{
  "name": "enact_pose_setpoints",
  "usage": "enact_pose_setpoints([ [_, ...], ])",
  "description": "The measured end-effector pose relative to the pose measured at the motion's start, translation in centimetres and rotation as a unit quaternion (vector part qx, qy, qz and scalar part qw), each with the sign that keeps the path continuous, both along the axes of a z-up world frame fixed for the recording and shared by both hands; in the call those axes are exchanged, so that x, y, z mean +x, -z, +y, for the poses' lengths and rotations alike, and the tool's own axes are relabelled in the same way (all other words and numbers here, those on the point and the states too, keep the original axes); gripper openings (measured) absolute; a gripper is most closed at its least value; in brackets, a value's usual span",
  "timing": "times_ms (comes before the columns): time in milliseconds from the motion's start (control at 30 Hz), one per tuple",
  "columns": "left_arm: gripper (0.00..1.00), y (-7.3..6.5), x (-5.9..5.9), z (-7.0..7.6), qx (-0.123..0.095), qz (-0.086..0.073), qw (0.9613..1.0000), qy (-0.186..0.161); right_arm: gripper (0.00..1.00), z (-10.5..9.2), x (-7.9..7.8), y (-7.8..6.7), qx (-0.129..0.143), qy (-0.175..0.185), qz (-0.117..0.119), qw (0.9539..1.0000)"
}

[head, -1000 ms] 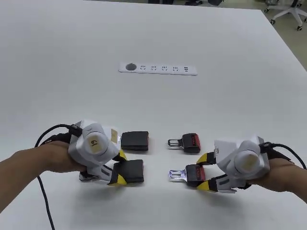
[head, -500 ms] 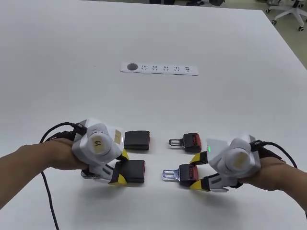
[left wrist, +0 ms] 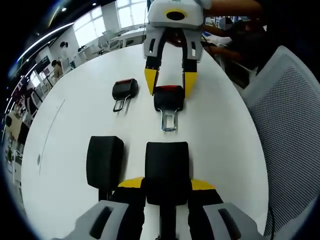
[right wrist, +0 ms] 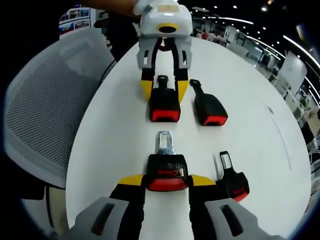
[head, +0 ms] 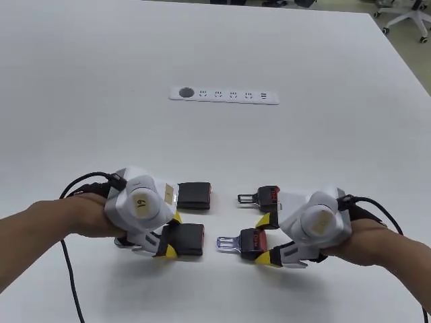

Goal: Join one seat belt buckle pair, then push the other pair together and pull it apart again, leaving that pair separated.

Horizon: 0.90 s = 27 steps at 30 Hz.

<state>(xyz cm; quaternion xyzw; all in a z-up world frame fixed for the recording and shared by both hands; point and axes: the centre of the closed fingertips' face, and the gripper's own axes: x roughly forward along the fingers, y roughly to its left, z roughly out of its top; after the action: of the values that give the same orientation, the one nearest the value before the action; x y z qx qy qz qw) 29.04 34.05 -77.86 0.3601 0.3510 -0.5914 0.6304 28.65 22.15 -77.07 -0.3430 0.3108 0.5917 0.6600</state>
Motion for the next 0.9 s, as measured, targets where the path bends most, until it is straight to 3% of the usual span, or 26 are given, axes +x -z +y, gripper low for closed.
enact_pose_setpoints([
  [900, 0.33, -0.1, -0.2, -0.1, -0.002, 0.005, 1.0000, -0.007, 0.30, 2.8, 0.3, 0.1, 0.008, -0.010, 0.004, 0.9999],
])
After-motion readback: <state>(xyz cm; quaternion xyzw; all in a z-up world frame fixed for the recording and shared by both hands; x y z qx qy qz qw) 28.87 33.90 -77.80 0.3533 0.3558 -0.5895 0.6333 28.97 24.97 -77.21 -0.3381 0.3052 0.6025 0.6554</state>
